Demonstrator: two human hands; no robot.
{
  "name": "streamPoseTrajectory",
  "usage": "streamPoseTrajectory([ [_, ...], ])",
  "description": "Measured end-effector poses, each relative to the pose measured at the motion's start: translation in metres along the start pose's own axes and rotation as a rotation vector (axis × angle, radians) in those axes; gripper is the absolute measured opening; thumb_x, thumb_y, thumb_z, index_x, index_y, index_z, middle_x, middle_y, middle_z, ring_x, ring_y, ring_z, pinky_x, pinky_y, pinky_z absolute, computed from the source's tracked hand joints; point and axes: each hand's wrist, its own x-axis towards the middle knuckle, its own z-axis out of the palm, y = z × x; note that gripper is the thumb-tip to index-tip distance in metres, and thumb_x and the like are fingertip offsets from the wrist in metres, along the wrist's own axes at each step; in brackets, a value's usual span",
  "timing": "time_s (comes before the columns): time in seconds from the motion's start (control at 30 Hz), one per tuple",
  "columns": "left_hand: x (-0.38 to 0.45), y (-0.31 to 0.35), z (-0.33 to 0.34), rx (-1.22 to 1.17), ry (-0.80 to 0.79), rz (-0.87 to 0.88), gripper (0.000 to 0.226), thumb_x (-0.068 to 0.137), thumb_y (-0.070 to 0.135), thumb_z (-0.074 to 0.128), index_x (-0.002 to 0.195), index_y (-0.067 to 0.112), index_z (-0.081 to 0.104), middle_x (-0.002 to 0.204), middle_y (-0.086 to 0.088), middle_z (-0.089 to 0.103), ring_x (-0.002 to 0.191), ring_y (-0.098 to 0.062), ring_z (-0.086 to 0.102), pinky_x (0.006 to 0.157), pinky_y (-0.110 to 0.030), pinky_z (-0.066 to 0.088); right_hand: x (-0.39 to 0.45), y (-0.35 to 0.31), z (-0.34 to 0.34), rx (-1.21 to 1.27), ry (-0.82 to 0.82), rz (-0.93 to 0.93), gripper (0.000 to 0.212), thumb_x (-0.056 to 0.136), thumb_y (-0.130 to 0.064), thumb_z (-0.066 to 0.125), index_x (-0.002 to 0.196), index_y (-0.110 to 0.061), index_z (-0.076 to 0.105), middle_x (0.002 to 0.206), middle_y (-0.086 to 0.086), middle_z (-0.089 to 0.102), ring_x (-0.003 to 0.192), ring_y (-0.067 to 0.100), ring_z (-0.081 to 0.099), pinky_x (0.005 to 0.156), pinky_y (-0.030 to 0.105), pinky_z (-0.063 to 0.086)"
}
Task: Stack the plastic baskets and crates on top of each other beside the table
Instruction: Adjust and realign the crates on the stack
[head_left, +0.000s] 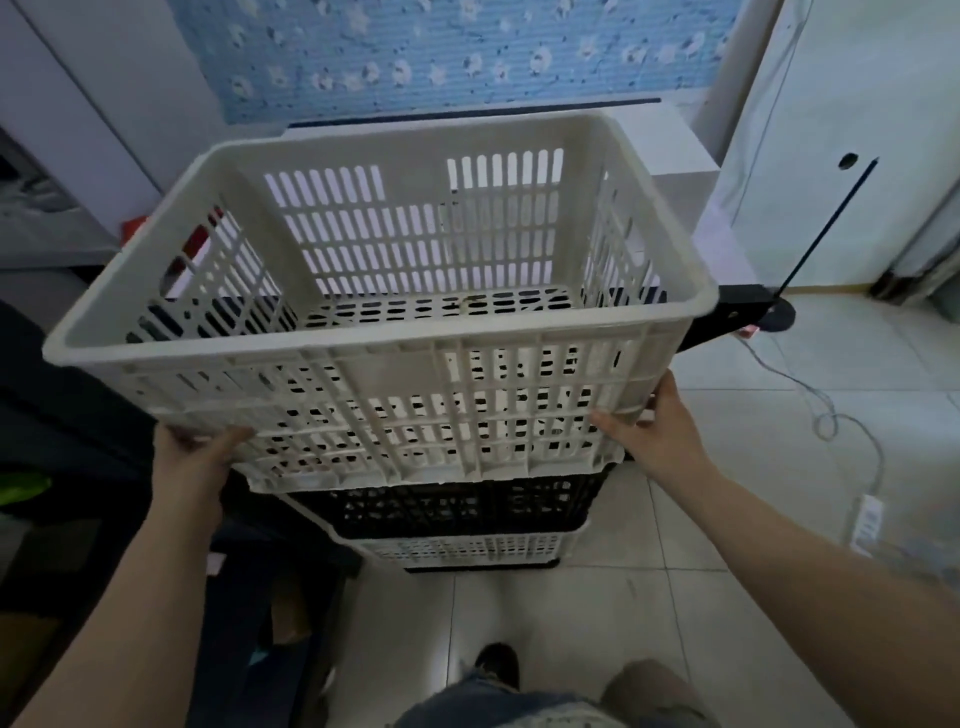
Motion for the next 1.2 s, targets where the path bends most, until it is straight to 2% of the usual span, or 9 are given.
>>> streamPoseTrajectory([
  [0.1, -0.022, -0.007, 0.006, 0.014, 0.108, 0.012, 0.059, 0.080, 0.013, 0.070, 0.133, 0.020, 0.046, 0.138, -0.008, 0.053, 0.126, -0.027, 0.052, 0.108, -0.044, 0.041, 0.003, 0.006, -0.004, -0.066, -0.069, -0.097, 0.077, 0.074, -0.028, 0.077, 0.133, -0.009, 0.031, 0.113, -0.008, 0.049, 0.104, 0.011, 0.049, 0.090, 0.033, 0.047],
  [0.2, -0.068, -0.023, 0.040, 0.060, 0.162, -0.043, 0.068, 0.085, 0.023, 0.063, 0.145, 0.020, 0.033, 0.149, -0.010, 0.041, 0.132, -0.030, 0.044, 0.110, -0.045, 0.037, 0.014, 0.014, -0.021, -0.082, -0.227, -0.135, 0.078, 0.072, -0.038, 0.077, 0.131, -0.012, 0.033, 0.104, -0.016, 0.049, 0.103, 0.013, 0.052, 0.089, 0.033, 0.048],
  [0.4, -0.192, -0.056, 0.148, 0.007, 0.093, -0.293, 0.085, 0.079, 0.043, 0.062, 0.151, 0.022, 0.021, 0.150, -0.005, 0.037, 0.135, -0.030, 0.040, 0.110, -0.046, 0.038, 0.036, 0.046, -0.112, -0.129, -0.413, -0.146, 0.049, 0.084, -0.033, 0.066, 0.124, -0.012, 0.048, 0.108, -0.001, 0.052, 0.099, 0.015, 0.052, 0.082, 0.029, 0.048],
  [0.5, -0.241, -0.059, 0.205, 0.001, 0.001, -0.354, 0.073, 0.091, 0.031, 0.057, 0.151, 0.014, 0.020, 0.153, -0.011, 0.033, 0.138, -0.029, 0.036, 0.104, -0.036, 0.037, 0.047, 0.060, -0.154, -0.170, -0.425, -0.121, 0.032, 0.088, -0.027, 0.063, 0.114, -0.011, 0.055, 0.102, 0.001, 0.055, 0.088, 0.013, 0.052, 0.068, 0.020, 0.042],
  [0.6, -0.268, -0.057, 0.244, 0.031, -0.068, -0.375, 0.069, 0.094, 0.023, 0.054, 0.152, 0.012, 0.018, 0.155, -0.011, 0.029, 0.141, -0.029, 0.033, 0.109, -0.040, 0.034, 0.059, 0.072, -0.174, -0.208, -0.518, -0.069, 0.023, 0.088, -0.022, 0.063, 0.108, -0.013, 0.056, 0.101, 0.003, 0.056, 0.090, 0.017, 0.054, 0.066, 0.019, 0.040],
  [0.87, -0.275, -0.052, 0.296, -0.050, -0.005, -0.370, 0.102, 0.073, 0.035, 0.074, 0.153, 0.019, 0.012, 0.156, -0.009, 0.028, 0.141, -0.028, 0.033, 0.114, -0.046, 0.031, 0.113, 0.081, -0.174, -0.309, -0.700, -0.011, 0.027, 0.090, -0.018, 0.060, 0.114, -0.005, 0.059, 0.102, 0.005, 0.057, 0.096, 0.017, 0.052, 0.075, 0.020, 0.035],
  [0.97, -0.262, -0.054, 0.320, -0.049, 0.058, -0.292, 0.107, 0.067, 0.026, 0.079, 0.151, 0.016, 0.014, 0.150, -0.003, 0.034, 0.140, -0.026, 0.035, 0.113, -0.041, 0.033, 0.150, 0.077, -0.160, -0.339, -0.713, -0.057, 0.031, 0.089, -0.021, 0.061, 0.116, -0.006, 0.059, 0.108, 0.007, 0.060, 0.096, 0.016, 0.053, 0.072, 0.021, 0.039],
  [1.07, -0.249, -0.053, 0.336, -0.105, 0.174, -0.239, 0.112, 0.053, 0.027, 0.078, 0.148, 0.013, 0.019, 0.142, -0.002, 0.043, 0.133, -0.026, 0.044, 0.108, -0.038, 0.039, 0.186, 0.067, -0.146, -0.351, -0.711, -0.085, 0.035, 0.088, -0.022, 0.061, 0.120, -0.007, 0.058, 0.120, 0.010, 0.061, 0.103, 0.018, 0.055, 0.086, 0.024, 0.040],
  [1.2, -0.243, -0.058, 0.347, -0.035, 0.254, -0.253, 0.105, 0.063, 0.024, 0.085, 0.146, 0.013, 0.022, 0.144, -0.008, 0.045, 0.129, -0.030, 0.048, 0.104, -0.040, 0.042, 0.230, 0.049, -0.128, -0.336, -0.727, -0.074, 0.039, 0.088, -0.019, 0.062, 0.123, -0.005, 0.055, 0.123, 0.012, 0.059, 0.103, 0.019, 0.054, 0.085, 0.024, 0.039],
])
